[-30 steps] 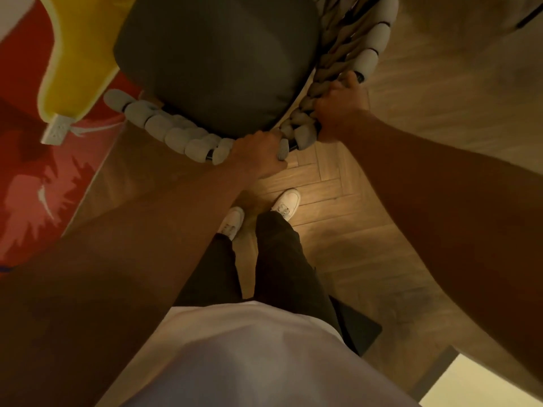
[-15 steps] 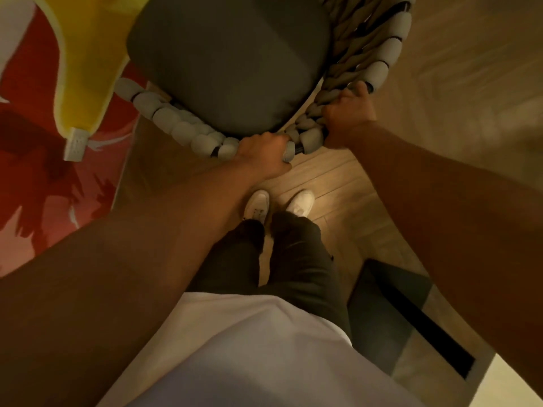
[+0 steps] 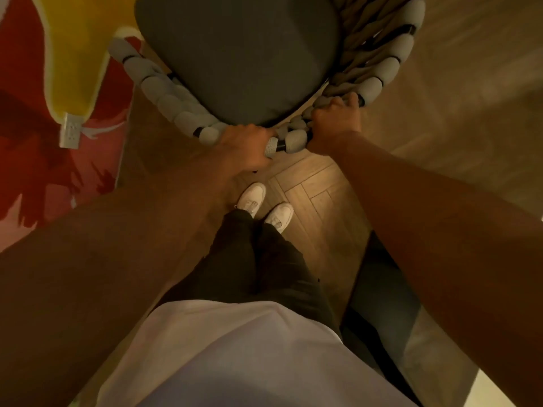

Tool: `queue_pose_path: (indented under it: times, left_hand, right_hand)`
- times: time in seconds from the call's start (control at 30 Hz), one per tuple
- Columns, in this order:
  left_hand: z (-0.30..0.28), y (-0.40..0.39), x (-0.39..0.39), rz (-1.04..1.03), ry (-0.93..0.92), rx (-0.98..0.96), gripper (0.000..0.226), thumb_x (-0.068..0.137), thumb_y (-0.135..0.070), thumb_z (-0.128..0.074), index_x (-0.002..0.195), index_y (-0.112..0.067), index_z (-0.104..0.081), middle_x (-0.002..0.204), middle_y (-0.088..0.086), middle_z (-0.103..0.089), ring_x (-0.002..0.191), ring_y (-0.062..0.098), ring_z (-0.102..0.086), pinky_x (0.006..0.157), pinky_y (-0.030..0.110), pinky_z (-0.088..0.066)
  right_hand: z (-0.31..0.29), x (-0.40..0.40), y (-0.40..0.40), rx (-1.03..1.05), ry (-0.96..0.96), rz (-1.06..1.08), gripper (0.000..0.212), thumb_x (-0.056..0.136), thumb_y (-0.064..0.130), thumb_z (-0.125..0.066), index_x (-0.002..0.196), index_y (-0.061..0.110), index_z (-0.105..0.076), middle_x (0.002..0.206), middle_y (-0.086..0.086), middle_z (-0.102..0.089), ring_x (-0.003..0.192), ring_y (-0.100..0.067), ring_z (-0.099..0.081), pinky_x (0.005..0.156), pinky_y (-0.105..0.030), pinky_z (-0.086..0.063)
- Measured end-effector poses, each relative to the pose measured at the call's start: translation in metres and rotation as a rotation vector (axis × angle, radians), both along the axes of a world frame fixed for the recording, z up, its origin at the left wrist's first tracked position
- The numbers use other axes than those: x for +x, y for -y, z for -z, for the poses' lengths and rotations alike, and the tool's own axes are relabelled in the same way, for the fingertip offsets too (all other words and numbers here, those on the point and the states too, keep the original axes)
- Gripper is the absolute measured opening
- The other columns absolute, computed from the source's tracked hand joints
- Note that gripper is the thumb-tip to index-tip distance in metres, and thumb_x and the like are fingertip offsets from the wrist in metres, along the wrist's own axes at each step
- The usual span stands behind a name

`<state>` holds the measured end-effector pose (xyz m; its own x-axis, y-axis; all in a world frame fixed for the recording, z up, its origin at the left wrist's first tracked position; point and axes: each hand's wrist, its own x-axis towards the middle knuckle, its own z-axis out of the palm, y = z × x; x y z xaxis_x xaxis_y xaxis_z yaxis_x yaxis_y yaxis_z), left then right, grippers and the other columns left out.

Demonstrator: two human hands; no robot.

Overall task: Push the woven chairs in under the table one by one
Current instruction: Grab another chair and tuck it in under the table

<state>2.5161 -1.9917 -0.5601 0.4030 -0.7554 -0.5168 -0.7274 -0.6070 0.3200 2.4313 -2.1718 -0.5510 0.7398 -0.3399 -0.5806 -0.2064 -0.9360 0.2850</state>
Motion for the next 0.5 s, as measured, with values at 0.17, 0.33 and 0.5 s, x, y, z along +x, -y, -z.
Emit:
queue_pose_path:
  times: [0.17, 0.33, 0.5]
  left_hand:
    - [0.008, -0.018, -0.005, 0.098, 0.021, 0.003, 0.041, 0.080, -0.045, -0.069, 0.117, -0.029, -0.059, 0.105, 0.002, -0.069, 0.094, 0.029, -0.067, 0.073, 0.036, -0.049]
    - [0.010, -0.027, -0.005, 0.200, -0.001, 0.003, 0.041, 0.081, -0.045, -0.067, 0.117, -0.028, -0.058, 0.105, 0.003, -0.068, 0.091, 0.028, -0.066, 0.075, 0.039, -0.052]
    - [0.004, -0.029, -0.004, 0.373, -0.005, 0.015, 0.046, 0.081, -0.039, -0.067, 0.124, -0.025, -0.059, 0.110, 0.008, -0.067, 0.100, 0.033, -0.065, 0.083, 0.044, -0.054]
  right_hand:
    - [0.001, -0.023, -0.026, 0.006, 0.009, 0.081, 0.037, 0.082, 0.050, -0.060, 0.110, 0.027, -0.064, 0.113, -0.003, -0.061, 0.117, -0.026, -0.050, 0.109, -0.051, -0.028]
    - [-0.001, -0.038, -0.045, -0.010, 0.011, 0.168, 0.039, 0.083, 0.053, -0.063, 0.112, 0.026, -0.065, 0.113, -0.004, -0.062, 0.115, -0.027, -0.052, 0.109, -0.050, -0.028]
    - [0.000, -0.059, -0.067, -0.029, 0.018, 0.311, 0.041, 0.083, 0.054, -0.064, 0.113, 0.026, -0.066, 0.111, -0.005, -0.064, 0.113, -0.028, -0.054, 0.109, -0.050, -0.028]
